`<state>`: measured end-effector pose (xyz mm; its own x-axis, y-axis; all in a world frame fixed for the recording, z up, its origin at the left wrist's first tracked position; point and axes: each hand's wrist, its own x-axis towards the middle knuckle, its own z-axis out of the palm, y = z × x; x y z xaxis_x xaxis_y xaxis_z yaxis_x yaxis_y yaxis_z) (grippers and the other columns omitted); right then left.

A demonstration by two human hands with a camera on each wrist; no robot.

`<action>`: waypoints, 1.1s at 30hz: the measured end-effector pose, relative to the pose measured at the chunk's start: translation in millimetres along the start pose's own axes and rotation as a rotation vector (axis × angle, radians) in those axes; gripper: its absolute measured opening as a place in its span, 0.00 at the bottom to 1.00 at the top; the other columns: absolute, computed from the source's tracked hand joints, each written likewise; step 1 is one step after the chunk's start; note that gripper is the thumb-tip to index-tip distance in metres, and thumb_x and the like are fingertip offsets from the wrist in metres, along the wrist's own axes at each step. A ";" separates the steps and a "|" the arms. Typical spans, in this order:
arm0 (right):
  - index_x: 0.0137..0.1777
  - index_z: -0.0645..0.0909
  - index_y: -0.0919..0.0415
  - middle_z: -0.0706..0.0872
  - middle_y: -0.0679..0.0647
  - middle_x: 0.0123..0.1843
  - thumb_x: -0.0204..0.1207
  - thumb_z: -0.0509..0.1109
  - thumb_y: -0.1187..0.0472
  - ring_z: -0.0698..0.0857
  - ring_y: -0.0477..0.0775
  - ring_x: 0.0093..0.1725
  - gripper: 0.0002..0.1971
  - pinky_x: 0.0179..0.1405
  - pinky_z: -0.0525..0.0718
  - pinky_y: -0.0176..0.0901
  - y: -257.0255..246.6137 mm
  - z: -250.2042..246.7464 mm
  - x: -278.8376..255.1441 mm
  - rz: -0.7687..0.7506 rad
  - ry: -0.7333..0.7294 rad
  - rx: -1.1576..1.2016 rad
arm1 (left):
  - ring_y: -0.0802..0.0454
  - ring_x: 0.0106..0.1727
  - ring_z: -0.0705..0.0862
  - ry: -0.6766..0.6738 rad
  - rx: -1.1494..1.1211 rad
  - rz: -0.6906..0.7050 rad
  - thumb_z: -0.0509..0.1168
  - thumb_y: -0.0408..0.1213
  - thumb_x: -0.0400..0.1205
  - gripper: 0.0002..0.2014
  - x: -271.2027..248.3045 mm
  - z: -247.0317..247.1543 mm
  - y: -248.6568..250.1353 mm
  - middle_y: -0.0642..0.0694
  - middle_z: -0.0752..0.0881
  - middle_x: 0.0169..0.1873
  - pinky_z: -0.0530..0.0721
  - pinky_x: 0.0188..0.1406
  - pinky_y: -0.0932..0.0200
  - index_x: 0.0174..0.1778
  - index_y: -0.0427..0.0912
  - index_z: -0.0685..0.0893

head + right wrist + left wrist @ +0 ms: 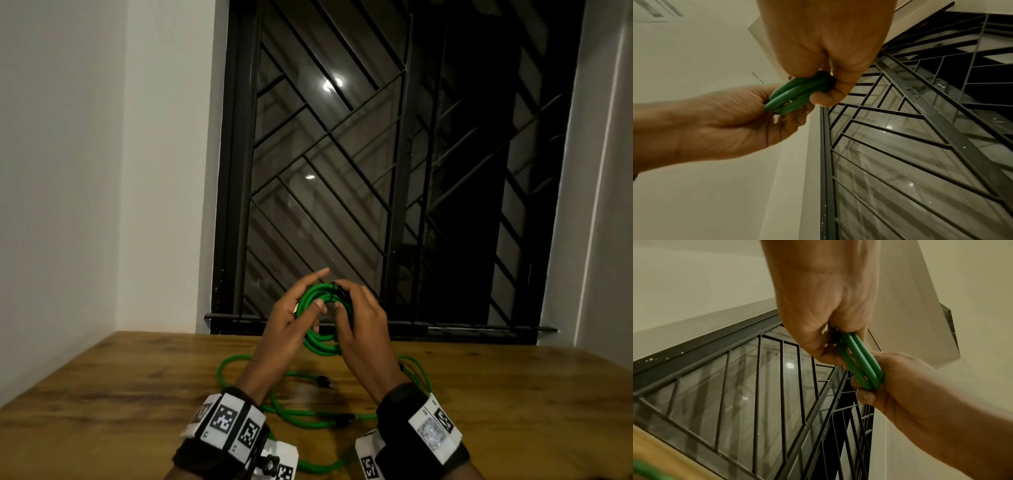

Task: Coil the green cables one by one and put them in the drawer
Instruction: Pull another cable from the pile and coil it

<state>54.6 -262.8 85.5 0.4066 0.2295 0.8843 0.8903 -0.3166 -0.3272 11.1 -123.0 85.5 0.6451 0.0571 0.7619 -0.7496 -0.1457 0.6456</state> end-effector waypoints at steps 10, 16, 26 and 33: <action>0.69 0.80 0.54 0.81 0.45 0.58 0.85 0.65 0.65 0.80 0.31 0.59 0.15 0.55 0.75 0.20 5.1 -7.6 -13.8 0.043 -0.003 0.001 | 0.52 0.51 0.90 0.047 0.166 0.046 0.67 0.37 0.85 0.13 -3.1 8.6 -8.1 0.54 0.91 0.54 0.89 0.38 0.52 0.65 0.51 0.86; 0.62 0.81 0.52 0.83 0.42 0.53 0.89 0.60 0.60 0.83 0.37 0.52 0.09 0.49 0.80 0.31 -1.0 -5.6 -15.7 0.026 0.068 -0.037 | 0.58 0.56 0.88 0.084 0.156 0.059 0.68 0.35 0.85 0.10 -1.9 11.8 -10.9 0.55 0.91 0.52 0.86 0.53 0.61 0.61 0.47 0.89; 0.61 0.73 0.41 0.86 0.42 0.43 0.88 0.59 0.50 0.85 0.45 0.42 0.05 0.31 0.76 0.42 -8.6 -3.0 -15.7 -0.012 0.156 -0.338 | 0.49 0.48 0.89 0.121 0.092 -0.017 0.67 0.37 0.85 0.09 -2.2 10.8 -9.3 0.52 0.92 0.48 0.84 0.37 0.56 0.58 0.51 0.89; 0.54 0.80 0.45 0.84 0.42 0.37 0.84 0.67 0.52 0.81 0.41 0.35 0.02 0.27 0.62 0.25 -10.0 -4.6 -15.1 -0.017 0.203 -0.374 | 0.51 0.50 0.89 0.105 0.104 0.001 0.67 0.36 0.86 0.09 -1.6 7.5 -12.0 0.51 0.92 0.49 0.87 0.46 0.46 0.58 0.49 0.89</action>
<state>38.6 -267.3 76.9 0.3107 0.0635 0.9484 0.7455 -0.6353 -0.2017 20.1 -128.7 76.1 0.6212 0.1589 0.7674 -0.7276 -0.2467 0.6401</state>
